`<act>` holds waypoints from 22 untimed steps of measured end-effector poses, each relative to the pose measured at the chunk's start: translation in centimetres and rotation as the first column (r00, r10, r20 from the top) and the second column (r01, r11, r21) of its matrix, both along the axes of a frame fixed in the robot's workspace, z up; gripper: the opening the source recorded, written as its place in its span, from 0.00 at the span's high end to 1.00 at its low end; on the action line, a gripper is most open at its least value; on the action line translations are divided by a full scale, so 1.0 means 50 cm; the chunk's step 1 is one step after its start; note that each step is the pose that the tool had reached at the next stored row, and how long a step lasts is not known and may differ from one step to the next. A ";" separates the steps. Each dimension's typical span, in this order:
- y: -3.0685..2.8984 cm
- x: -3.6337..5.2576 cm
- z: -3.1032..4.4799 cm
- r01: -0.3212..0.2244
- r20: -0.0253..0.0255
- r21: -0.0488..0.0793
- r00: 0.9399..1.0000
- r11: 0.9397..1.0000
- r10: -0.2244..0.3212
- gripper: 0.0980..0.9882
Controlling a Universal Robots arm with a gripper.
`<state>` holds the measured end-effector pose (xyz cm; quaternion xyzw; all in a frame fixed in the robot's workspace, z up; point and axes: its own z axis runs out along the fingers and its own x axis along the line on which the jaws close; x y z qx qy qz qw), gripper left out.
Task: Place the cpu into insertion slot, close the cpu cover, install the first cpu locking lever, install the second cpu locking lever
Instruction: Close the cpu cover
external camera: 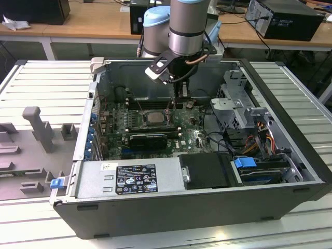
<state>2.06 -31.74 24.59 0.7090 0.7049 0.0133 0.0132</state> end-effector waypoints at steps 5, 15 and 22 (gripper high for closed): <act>0.000 -0.008 0.000 0.000 0.000 0.000 1.000 1.000 0.000 0.99; 0.000 -0.016 0.000 0.000 0.000 0.000 1.000 1.000 0.000 0.99; 0.000 -0.020 0.000 0.000 0.000 0.000 1.000 1.000 0.000 0.99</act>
